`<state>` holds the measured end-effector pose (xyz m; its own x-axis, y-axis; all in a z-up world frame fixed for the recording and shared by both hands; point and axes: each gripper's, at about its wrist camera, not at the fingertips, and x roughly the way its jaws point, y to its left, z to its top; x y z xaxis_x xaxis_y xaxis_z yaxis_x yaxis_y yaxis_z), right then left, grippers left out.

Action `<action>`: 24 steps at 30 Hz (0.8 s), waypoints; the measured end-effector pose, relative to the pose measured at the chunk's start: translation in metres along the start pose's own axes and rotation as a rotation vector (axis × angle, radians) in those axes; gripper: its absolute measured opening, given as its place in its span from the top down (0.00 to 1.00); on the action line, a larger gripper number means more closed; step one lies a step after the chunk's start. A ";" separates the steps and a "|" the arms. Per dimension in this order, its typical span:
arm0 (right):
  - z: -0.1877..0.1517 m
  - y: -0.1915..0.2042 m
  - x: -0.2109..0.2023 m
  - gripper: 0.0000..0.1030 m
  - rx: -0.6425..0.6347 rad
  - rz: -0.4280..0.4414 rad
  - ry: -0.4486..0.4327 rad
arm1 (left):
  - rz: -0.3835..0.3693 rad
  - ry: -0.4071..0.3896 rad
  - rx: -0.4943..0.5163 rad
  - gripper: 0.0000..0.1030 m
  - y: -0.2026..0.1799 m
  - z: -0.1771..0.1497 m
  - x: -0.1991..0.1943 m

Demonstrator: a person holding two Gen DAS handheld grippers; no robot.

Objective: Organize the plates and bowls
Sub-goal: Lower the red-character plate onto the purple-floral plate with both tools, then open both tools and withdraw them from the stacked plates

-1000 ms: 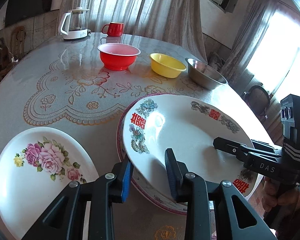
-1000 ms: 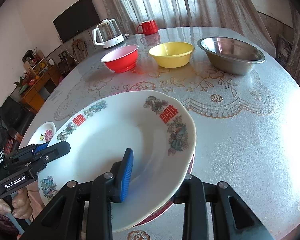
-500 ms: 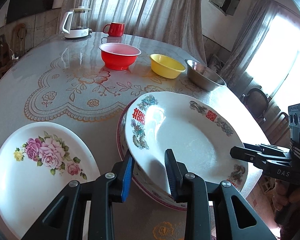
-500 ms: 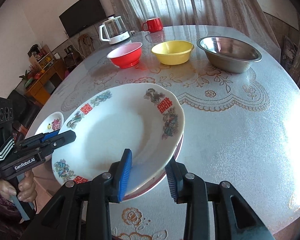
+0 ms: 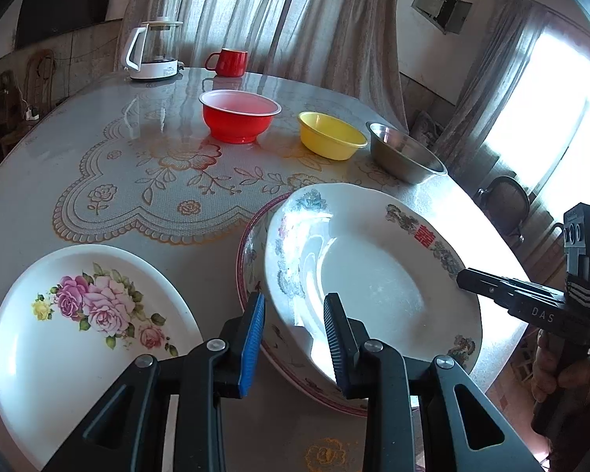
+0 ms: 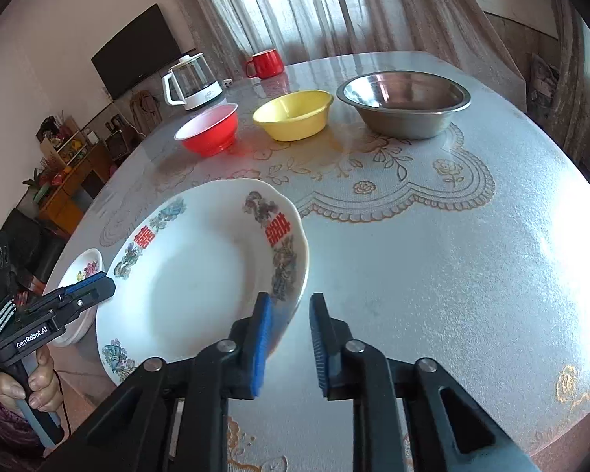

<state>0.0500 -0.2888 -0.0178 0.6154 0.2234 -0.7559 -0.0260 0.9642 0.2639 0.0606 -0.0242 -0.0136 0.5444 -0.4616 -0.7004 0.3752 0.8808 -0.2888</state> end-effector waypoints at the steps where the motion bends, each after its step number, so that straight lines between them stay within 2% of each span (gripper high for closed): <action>1: 0.000 0.004 0.001 0.84 -0.020 -0.021 -0.006 | 0.001 0.000 0.001 0.70 0.000 0.000 0.000; 24: 0.012 0.016 0.020 0.84 -0.058 -0.077 -0.018 | 0.027 -0.009 0.002 0.67 0.002 0.003 -0.001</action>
<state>0.0712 -0.2710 -0.0211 0.6315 0.1465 -0.7614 -0.0236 0.9852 0.1700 0.0631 -0.0227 -0.0113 0.5610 -0.4381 -0.7024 0.3612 0.8930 -0.2684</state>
